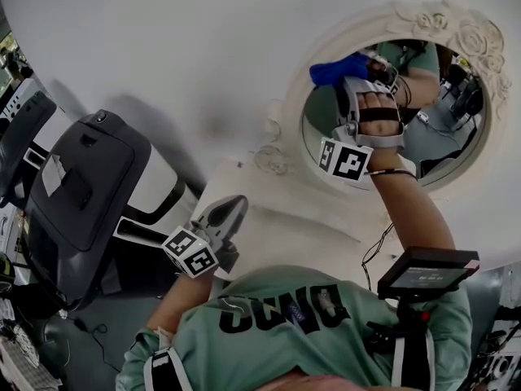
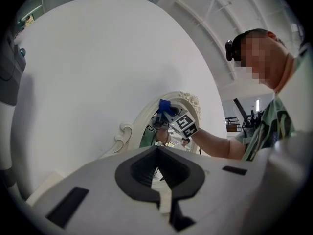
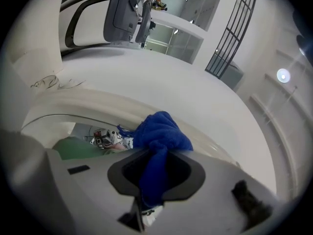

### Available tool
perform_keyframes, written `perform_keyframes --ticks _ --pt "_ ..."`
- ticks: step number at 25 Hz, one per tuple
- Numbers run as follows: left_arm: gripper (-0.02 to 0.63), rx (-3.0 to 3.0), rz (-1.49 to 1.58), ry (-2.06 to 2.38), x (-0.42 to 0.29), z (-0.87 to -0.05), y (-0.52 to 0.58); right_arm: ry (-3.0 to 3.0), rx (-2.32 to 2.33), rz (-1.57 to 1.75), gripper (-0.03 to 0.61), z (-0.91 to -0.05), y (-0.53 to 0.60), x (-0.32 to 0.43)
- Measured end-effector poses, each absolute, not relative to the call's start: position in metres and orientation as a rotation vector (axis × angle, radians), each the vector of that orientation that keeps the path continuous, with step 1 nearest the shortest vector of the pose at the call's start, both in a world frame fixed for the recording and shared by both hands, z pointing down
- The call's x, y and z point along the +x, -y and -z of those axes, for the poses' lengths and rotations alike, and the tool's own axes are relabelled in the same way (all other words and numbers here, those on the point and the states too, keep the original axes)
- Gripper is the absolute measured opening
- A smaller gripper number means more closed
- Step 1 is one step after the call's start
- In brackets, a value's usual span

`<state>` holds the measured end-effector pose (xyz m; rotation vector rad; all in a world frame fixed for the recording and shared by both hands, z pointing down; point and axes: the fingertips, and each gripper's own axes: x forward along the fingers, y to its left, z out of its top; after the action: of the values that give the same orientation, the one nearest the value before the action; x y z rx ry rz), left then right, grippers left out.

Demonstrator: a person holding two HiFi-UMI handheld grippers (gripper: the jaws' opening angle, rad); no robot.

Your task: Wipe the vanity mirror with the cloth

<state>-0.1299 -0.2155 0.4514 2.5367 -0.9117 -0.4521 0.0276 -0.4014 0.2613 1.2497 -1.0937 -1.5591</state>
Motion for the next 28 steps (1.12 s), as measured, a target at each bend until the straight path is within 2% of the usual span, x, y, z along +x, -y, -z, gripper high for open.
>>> perform_keyframes --ticks 4,10,15,18,24,28 --pt "0.009 2.515 0.437 0.907 -0.125 -0.458 0.220 1.125 1.153 1.569 0.066 -0.305 0.404 0.015" --pt "0.009 2.447 0.385 0.907 -0.127 -0.477 0.210 1.189 0.926 1.486 0.064 -0.423 0.397 0.013" --pt "0.009 2.412 0.361 0.924 -0.137 -0.498 0.211 1.206 0.665 1.325 0.063 -0.544 0.391 0.039" --pt "0.009 2.395 0.348 0.923 -0.138 -0.502 0.205 1.220 0.603 1.266 0.061 -0.581 0.380 0.058" --pt "0.009 2.436 0.375 0.904 -0.135 -0.491 0.200 1.386 0.641 1.157 0.061 -0.574 0.369 0.049" --pt "0.009 2.485 0.409 0.914 -0.135 -0.467 0.198 1.422 0.839 1.292 0.061 -0.460 0.356 0.037"
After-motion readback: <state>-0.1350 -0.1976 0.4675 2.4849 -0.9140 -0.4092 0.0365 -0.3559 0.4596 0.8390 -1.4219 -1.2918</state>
